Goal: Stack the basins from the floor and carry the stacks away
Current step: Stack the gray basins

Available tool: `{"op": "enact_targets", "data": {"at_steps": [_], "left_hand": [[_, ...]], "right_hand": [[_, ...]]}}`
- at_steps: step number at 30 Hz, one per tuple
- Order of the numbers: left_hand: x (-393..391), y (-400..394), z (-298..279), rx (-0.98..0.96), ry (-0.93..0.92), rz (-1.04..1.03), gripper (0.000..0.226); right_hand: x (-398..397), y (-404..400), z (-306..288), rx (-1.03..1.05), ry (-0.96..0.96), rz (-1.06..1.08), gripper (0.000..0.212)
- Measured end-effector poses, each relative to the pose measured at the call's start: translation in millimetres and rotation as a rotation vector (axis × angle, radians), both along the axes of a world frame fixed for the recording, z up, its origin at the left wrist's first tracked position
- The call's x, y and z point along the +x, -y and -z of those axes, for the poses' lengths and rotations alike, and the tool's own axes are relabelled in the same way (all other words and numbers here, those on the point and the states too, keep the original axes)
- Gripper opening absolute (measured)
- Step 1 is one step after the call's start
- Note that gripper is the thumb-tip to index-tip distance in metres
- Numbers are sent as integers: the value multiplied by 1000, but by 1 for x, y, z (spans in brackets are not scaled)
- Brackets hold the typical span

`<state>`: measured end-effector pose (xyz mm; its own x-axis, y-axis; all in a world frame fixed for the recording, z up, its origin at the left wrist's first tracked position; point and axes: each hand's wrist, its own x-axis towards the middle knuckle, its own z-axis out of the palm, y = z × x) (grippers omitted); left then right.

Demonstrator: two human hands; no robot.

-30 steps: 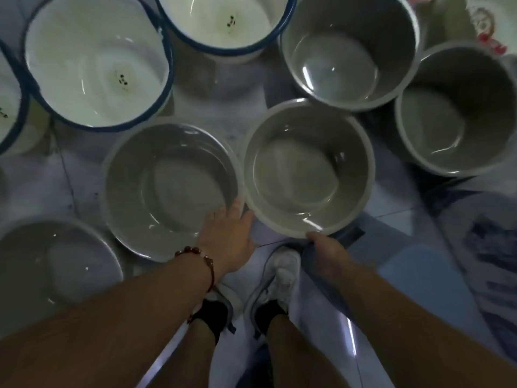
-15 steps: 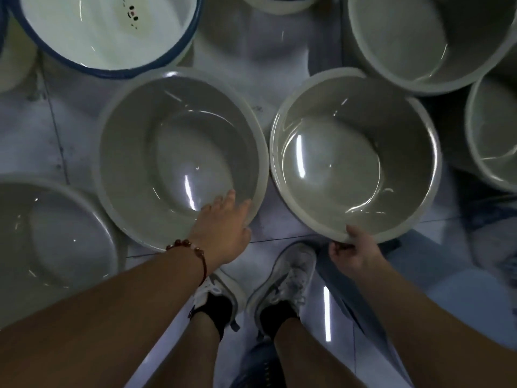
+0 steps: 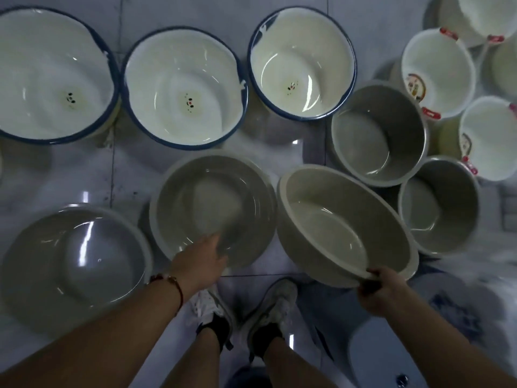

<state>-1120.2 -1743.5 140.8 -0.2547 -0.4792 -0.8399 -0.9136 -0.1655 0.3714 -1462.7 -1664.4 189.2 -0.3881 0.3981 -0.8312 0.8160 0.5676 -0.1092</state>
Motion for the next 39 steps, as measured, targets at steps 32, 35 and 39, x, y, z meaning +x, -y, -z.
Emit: {"op": "enact_targets", "data": {"at_steps": [32,35,39], "left_hand": [[14,-103,32,-45,-584,-2291,23],[12,-113,64,-88,-540,-2291,20],[32,-98,80,-153,-536,-2285,3]], "right_hand": [[182,237,52,-581,5,-1681,33],[188,234,89,-640,-31,-1789,42],[200,246,128,-744,13,-1698,27]]}}
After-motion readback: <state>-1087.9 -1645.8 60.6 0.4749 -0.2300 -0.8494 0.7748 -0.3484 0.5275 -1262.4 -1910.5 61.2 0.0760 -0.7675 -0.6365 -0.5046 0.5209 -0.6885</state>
